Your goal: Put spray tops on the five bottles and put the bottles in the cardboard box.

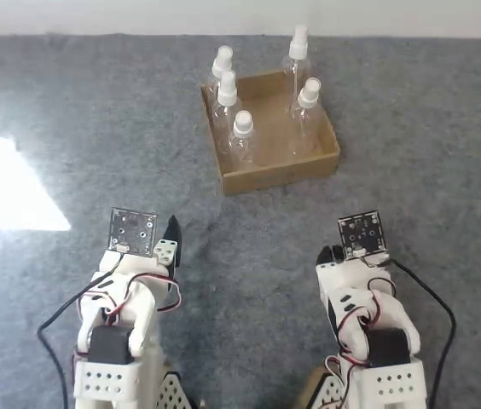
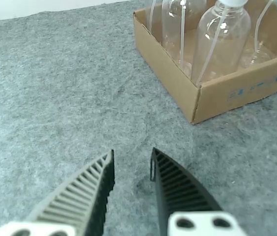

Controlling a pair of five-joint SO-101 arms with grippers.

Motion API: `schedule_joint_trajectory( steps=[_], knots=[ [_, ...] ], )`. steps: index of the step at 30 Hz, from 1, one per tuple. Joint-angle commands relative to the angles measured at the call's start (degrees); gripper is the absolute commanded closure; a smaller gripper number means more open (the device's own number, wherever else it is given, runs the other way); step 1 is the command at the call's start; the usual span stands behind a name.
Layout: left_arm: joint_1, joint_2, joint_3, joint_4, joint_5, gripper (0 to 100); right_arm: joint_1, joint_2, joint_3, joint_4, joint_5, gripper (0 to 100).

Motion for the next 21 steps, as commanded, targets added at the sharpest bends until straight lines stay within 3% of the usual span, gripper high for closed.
schedule_joint_trajectory(
  steps=[1, 8, 12, 21],
  knots=[
    [-0.2, -0.7, -0.7, 2.0, -0.4, 89, 0.6, -0.9, 1.1, 2.9, 1.1, 99.1],
    [-0.2, -0.7, -0.7, 4.2, -0.4, 89, 0.7, -0.9, 1.1, 8.6, 1.1, 99.1],
    [-0.2, -0.7, -0.7, 11.7, -0.4, 89, 0.8, -0.9, 1.1, 11.7, 1.4, 99.1],
    [-0.2, -0.7, -0.7, 19.3, -0.4, 89, 0.7, -0.9, 1.1, 15.1, 1.1, 99.1]
  ],
)
